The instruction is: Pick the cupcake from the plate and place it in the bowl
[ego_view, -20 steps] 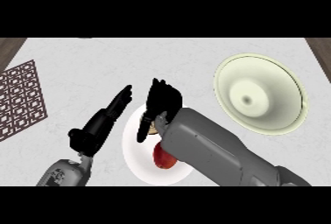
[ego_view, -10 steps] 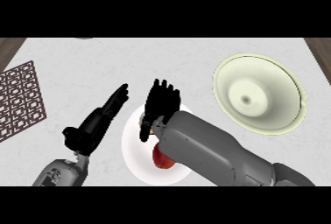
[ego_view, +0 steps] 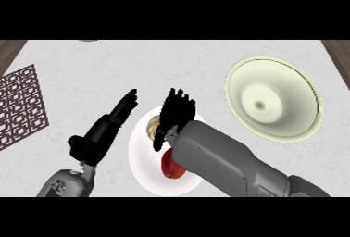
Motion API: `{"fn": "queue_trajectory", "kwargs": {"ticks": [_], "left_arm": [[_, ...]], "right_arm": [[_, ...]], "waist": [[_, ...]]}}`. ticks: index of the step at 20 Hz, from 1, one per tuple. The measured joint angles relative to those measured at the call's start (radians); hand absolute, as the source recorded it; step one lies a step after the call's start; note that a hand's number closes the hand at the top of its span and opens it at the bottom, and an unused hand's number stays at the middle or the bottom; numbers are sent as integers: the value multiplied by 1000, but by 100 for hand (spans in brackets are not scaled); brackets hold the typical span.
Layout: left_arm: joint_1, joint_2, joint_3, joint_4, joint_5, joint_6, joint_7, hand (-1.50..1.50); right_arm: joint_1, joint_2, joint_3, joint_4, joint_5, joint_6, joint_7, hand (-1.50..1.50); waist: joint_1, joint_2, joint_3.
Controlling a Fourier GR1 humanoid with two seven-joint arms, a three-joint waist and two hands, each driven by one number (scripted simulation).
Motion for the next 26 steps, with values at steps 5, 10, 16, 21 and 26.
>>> {"fn": "queue_trajectory", "kwargs": {"ticks": [5, 10, 16, 21, 26], "left_arm": [[10, -4, 2, -13, -5, -4, 5, 0], [16, -2, 14, -33, -5, -11, 19, 0], [0, -21, 23, -16, -21, -17, 21, 0], [0, -14, 50, 0, -16, -42, 8, 0], [10, -31, 49, 7, -38, -38, -2, 0]], "right_arm": [[19, 1, 27, 29, -21, -29, -16, -150], [48, 3, 44, 36, -13, -58, -39, 150], [19, 5, 65, 75, 17, -104, -82, 150], [14, 6, 88, 88, 45, -133, -88, 150], [40, 5, 120, 37, 78, -111, -135, 150]], "waist": [[5, 2, 0], [-3, 1, 0], [-2, 3, 1], [-3, 3, 0], [-15, 1, 1]]}}
